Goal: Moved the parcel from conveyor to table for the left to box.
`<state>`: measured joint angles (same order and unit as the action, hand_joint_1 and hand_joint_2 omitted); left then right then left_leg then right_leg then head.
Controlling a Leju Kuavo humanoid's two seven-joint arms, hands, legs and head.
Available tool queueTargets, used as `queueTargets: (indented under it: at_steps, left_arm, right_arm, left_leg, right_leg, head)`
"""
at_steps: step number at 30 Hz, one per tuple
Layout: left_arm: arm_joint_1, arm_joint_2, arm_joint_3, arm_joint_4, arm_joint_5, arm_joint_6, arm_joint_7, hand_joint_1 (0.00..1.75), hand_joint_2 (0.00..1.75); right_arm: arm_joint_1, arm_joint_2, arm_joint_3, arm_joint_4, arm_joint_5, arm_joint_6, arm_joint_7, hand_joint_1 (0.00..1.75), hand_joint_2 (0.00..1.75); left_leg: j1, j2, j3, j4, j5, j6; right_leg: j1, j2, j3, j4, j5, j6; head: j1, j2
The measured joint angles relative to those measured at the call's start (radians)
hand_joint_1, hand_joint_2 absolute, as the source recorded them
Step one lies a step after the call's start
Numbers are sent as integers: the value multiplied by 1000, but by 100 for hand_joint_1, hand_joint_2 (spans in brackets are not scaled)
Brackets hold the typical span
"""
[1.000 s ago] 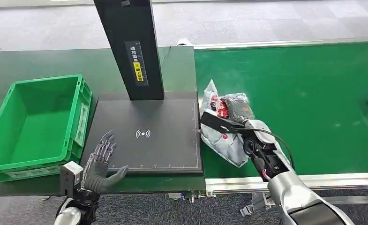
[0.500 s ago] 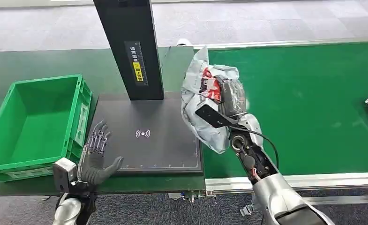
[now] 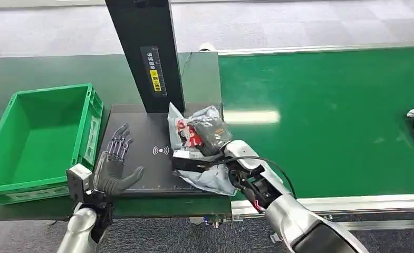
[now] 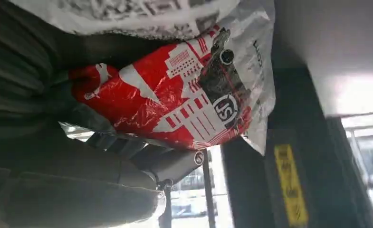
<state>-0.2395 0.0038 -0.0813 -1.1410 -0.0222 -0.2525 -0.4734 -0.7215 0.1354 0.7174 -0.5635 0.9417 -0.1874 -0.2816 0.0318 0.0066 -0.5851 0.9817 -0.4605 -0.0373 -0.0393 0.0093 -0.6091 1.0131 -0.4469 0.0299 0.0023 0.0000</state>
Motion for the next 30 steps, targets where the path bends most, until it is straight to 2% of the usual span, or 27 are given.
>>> queueTargets:
  at_steps: [4,7,8,10,11,16,20,25,30]
  left_arm:
    - [-20,1,-1,20,13,0,-7,0,175]
    - [-33,-2,2,26,77,-2,-26,0,175]
    - [-37,-5,5,27,95,-1,-31,0,175]
    - [-46,-8,8,29,116,1,-36,0,175]
    - [-49,-10,10,30,125,2,-37,0,175]
    - [-62,-16,12,30,148,21,-50,0,175]
    - [-69,-24,24,29,201,44,-65,0,175]
    - [-80,-26,18,29,208,45,-62,0,175]
    - [-111,-27,-31,69,160,43,-79,0,175]
  right_arm:
    - [-9,2,64,26,49,14,16,175,175]
    - [-10,3,104,31,71,-52,-47,175,175]
    - [-8,4,116,31,75,-78,-75,155,175]
    - [0,6,132,31,73,-138,-118,155,175]
    - [4,8,137,31,70,-166,-135,0,175]
    - [18,9,142,17,38,-297,-144,0,175]
    - [22,8,92,8,-44,-415,-162,0,175]
    - [22,8,6,-8,-170,-450,-246,0,175]
    - [27,9,-71,-29,-343,-413,-349,0,175]
  left_leg:
    - [0,1,1,0,0,0]
    - [0,1,1,0,0,0]
    - [0,1,1,0,0,0]
    - [0,0,1,0,0,0]
    - [0,0,1,0,0,0]
    - [0,0,1,0,0,0]
    - [0,0,1,0,0,0]
    - [0,0,1,0,0,0]
    - [0,0,1,0,0,0]
  right_leg:
    - [0,0,0,0,0,0]
    - [0,0,0,0,0,0]
    - [0,0,0,0,0,0]
    - [0,0,0,0,0,0]
    - [0,0,0,0,0,0]
    - [0,0,0,0,0,0]
    - [0,0,0,0,0,0]
    - [0,0,0,0,0,0]
    - [0,0,0,0,0,0]
  head:
    - [0,0]
    - [0,0]
    - [0,0]
    - [0,0]
    - [0,0]
    - [0,0]
    - [0,0]
    - [0,0]
    - [0,0]
